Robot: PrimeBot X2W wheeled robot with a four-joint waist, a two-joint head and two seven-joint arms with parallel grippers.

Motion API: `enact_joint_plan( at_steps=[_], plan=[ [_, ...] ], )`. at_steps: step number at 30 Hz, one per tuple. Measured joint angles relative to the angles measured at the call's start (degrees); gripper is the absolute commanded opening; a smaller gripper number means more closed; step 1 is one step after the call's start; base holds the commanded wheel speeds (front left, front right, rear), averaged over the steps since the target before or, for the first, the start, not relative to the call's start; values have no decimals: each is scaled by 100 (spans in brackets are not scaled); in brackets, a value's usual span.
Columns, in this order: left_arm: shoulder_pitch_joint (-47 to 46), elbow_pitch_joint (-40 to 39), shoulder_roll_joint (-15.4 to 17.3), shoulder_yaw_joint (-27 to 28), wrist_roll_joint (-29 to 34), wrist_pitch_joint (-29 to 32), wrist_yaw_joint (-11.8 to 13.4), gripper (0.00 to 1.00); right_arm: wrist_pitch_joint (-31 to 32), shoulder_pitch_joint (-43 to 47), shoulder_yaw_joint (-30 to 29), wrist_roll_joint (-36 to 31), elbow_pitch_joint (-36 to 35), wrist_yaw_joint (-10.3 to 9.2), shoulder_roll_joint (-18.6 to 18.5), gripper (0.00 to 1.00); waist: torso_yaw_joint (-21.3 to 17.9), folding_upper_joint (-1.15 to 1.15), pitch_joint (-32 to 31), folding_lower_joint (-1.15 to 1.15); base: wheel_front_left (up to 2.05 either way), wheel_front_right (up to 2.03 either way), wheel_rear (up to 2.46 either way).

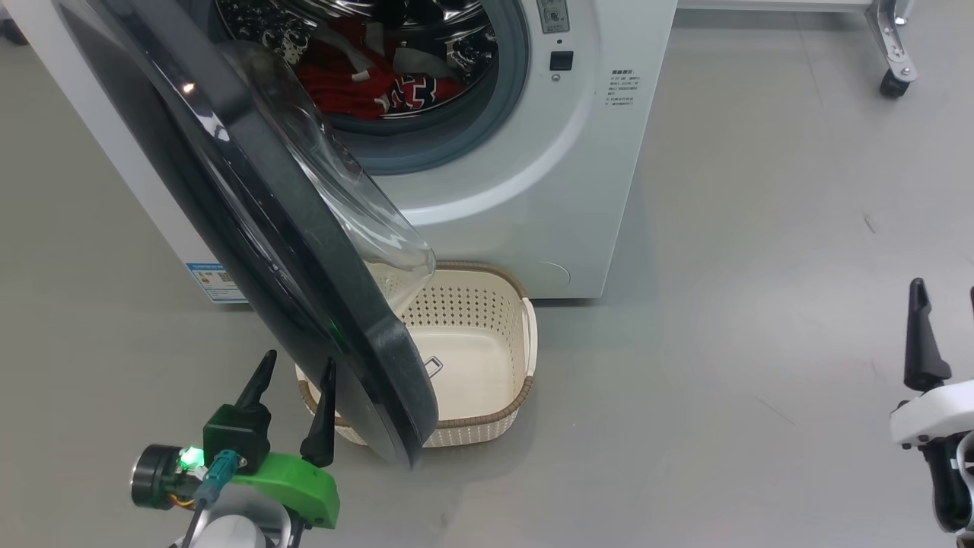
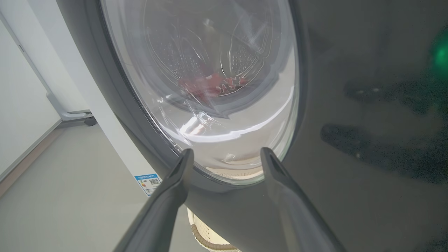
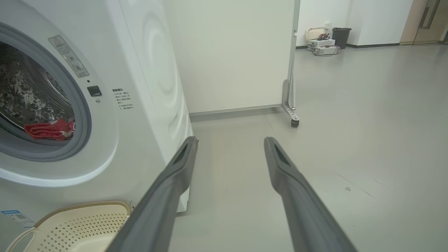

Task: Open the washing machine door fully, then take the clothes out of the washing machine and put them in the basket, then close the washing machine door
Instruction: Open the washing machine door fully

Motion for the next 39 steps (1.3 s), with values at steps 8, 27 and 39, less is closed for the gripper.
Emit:
enact_joint_plan(
  at_steps=[8,27,39],
  plan=[
    [0,0,0,9,0,0,-23,100,18,123,129,-539,-252,-241,269,100,-30,0,24,0,0,0,0],
    [12,58,-5,81,8,0,-26,100,19,854,342,-1131,-705,-258,1229,100,-32,0,-54,0,0,0,0],
    [30,100,-8,91,21,0,-57,100,20,986,416,-1432,-804,-250,1403,100,-34,0,-89,0,0,0,0]
  ],
)
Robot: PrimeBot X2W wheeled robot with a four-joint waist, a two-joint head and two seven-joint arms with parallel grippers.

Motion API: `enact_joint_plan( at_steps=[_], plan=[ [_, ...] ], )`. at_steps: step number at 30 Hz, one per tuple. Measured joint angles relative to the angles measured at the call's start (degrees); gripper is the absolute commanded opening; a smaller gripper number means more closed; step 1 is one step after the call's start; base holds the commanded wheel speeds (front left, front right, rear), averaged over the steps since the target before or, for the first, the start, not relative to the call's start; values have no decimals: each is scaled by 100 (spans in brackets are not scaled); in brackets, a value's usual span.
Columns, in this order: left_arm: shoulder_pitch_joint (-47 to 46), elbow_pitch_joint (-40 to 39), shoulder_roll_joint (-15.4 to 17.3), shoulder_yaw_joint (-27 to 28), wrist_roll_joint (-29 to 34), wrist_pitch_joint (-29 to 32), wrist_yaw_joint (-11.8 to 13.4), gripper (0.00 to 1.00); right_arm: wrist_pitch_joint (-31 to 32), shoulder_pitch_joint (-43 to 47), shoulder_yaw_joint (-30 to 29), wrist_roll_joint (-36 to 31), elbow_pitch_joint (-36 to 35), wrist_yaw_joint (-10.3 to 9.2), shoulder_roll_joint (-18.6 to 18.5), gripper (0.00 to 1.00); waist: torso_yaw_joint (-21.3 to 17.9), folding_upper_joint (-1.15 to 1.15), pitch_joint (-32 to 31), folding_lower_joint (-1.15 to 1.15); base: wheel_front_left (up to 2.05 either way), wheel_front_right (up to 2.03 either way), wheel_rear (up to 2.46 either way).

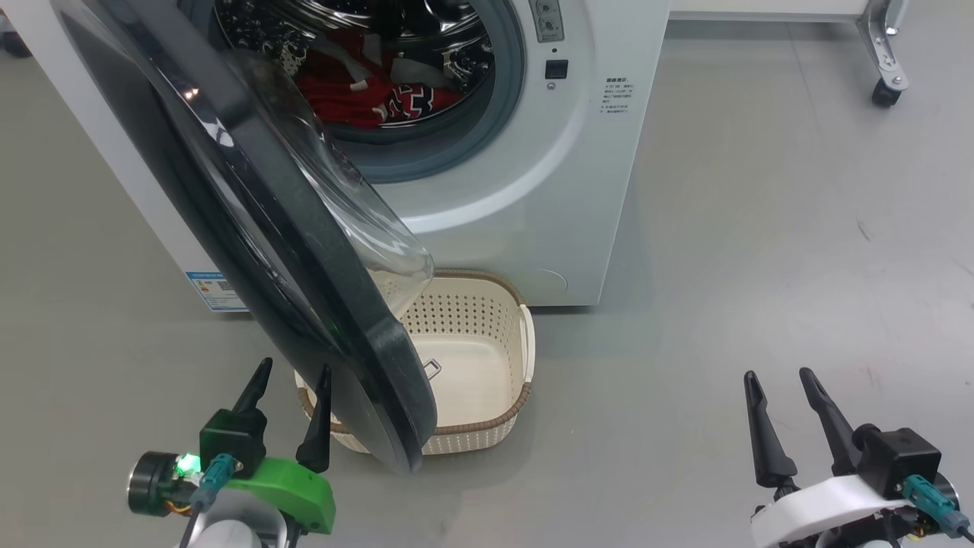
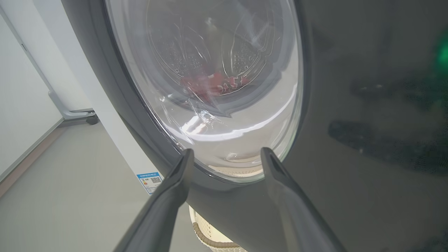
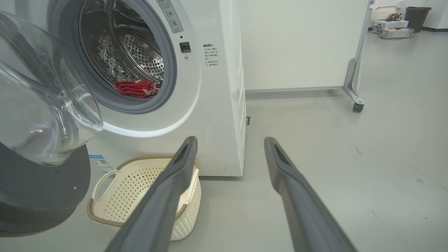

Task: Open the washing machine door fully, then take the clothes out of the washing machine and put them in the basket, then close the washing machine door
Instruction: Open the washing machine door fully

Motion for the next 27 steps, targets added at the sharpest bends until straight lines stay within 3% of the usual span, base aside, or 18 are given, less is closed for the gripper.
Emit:
enact_joint_plan(
  at_steps=[11,12,13,14,15,27],
  plan=[
    [91,67,-7,34,3,0,-12,100,4,175,-122,-135,7,0,85,100,41,0,-78,0,0,0,0],
    [91,67,-7,36,3,0,-12,95,4,177,-134,-135,7,1,94,100,43,0,-78,0,0,0,0],
    [91,69,-8,41,3,0,-12,49,4,180,-143,-141,7,2,102,100,45,0,-78,0,0,0,0],
    [91,69,-8,44,3,0,-12,11,4,185,-151,-148,5,7,109,100,48,0,-78,0,0,0,0],
    [91,69,-8,45,3,0,-12,0,4,190,-166,-174,4,7,120,100,50,0,-78,0,0,0,0],
    [91,71,-18,78,2,0,-16,0,4,281,-302,-255,3,98,211,100,83,0,-113,0,0,0,0]
  ],
)
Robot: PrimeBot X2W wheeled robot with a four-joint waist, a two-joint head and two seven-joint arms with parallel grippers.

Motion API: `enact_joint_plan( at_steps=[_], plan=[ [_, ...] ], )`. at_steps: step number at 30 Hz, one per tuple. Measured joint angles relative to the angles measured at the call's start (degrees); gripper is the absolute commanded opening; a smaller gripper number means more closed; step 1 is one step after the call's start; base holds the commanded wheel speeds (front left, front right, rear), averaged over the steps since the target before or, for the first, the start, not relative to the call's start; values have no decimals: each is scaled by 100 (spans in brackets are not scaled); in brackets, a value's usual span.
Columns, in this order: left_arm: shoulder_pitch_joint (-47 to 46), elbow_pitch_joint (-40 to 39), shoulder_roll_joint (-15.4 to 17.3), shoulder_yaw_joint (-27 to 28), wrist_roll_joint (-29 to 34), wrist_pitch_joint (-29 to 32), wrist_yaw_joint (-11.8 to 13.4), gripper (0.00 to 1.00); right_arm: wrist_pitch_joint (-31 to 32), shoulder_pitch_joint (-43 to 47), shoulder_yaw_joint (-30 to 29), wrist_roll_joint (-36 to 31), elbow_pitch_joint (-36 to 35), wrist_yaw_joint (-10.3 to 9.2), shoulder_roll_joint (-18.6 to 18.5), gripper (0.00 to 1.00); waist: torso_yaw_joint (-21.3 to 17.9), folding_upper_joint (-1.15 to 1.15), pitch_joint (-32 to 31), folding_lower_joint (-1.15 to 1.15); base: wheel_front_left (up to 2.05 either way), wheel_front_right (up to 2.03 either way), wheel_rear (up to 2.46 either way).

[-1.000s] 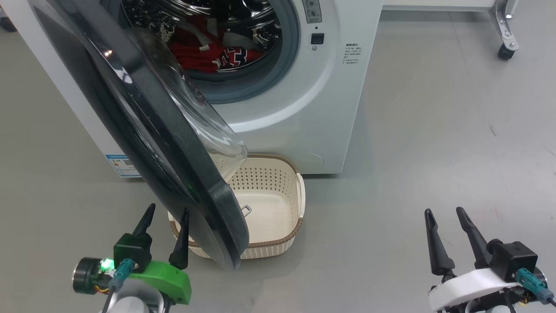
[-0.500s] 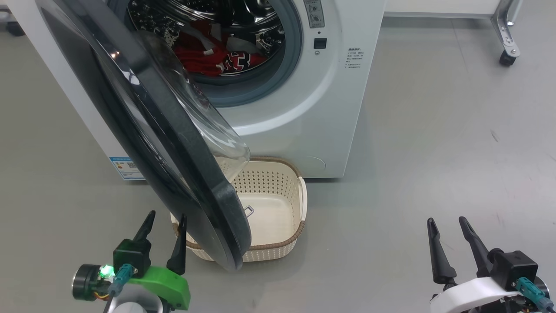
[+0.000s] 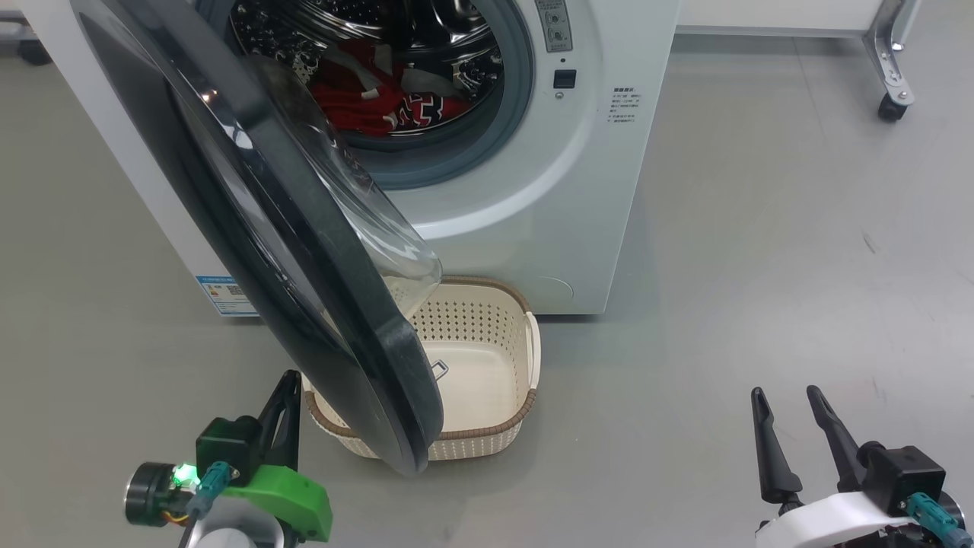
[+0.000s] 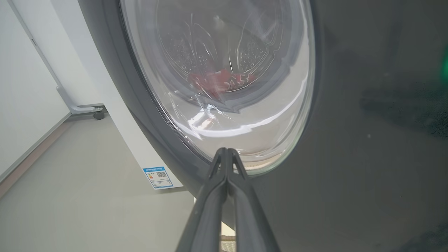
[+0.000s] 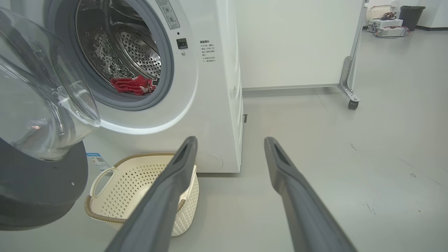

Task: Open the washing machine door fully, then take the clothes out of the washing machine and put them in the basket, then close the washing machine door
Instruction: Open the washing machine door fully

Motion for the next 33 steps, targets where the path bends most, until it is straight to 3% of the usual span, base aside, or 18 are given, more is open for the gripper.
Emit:
enact_joint_plan(
  at_steps=[6,10,21,27,33],
  plan=[
    [-13,-205,-18,145,-1,0,11,0,0,36,-87,-41,-11,19,43,100,66,0,-3,0,0,0,0],
    [-119,-510,-20,414,-36,1,152,0,0,82,-149,-57,-35,27,67,100,120,0,-1,0,0,0,0],
    [-823,-1941,41,817,93,-26,304,0,0,119,-182,-176,-33,112,141,100,275,0,-75,0,0,0,0],
    [-1164,-2662,18,548,225,-31,297,0,0,140,-214,-187,-26,135,197,100,301,0,-113,0,0,0,0],
    [-1365,-3114,-3,-99,264,2,18,0,0,180,-221,-233,0,164,258,100,316,0,-125,0,0,0,0]
  ],
)
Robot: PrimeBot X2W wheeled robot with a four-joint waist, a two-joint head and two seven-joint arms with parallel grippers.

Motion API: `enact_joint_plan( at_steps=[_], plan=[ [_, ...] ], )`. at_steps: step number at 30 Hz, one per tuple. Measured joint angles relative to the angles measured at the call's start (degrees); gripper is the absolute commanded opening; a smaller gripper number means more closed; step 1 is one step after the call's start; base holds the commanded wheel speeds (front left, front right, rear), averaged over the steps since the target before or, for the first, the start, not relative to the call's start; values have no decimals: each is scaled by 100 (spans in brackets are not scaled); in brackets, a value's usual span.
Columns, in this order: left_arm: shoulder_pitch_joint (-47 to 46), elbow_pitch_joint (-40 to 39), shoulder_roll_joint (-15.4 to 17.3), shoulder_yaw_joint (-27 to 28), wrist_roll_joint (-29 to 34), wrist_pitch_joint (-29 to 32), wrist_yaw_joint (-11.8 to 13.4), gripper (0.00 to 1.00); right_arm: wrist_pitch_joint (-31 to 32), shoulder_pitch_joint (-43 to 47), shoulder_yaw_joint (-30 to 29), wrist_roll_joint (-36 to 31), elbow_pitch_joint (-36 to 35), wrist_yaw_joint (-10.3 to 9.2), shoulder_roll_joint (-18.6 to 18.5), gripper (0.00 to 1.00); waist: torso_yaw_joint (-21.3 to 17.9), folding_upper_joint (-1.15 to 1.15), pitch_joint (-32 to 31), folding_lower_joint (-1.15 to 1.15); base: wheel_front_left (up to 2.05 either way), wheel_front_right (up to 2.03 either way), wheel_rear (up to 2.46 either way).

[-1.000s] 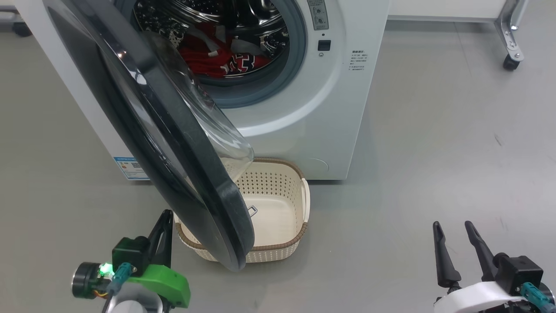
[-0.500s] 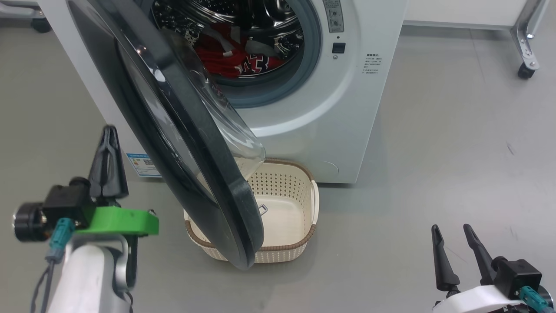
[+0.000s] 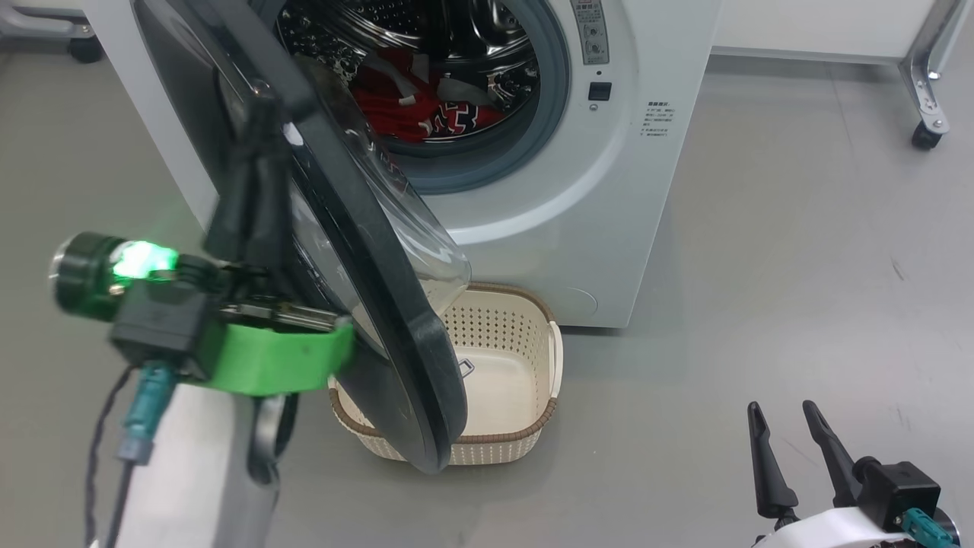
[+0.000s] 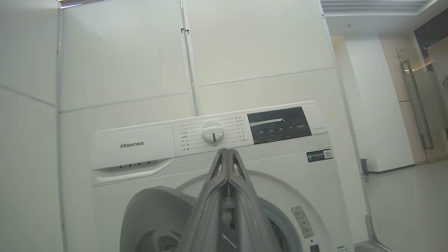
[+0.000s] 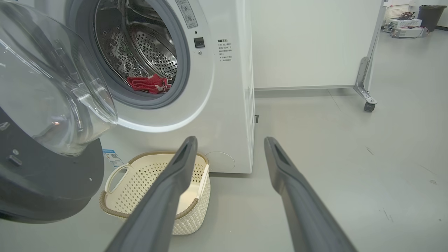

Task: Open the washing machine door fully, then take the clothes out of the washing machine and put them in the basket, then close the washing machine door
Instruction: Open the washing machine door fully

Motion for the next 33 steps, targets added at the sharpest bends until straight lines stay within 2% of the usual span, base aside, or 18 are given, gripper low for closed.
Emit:
enact_joint_plan(
  at_steps=[9,13,23,27,33],
  plan=[
    [-42,-363,-29,-991,-337,670,-499,0,0,85,-19,-55,104,58,62,100,7,0,-90,0,0,0,0],
    [136,-445,-34,-1447,-657,1109,-582,0,0,113,-49,-55,122,92,103,100,10,0,-131,0,0,0,0],
    [967,-513,-24,-2111,-1233,1833,-558,0,0,164,-122,-107,116,149,149,100,39,0,-96,0,0,0,0],
    [1297,-413,-12,-2307,-1349,2004,-455,0,0,164,-146,-111,111,154,171,100,38,0,-49,0,0,0,0],
    [1384,-281,-8,-2279,-1216,2038,-168,0,0,157,-171,-152,104,218,186,100,7,0,37,0,0,0,0]
  ],
)
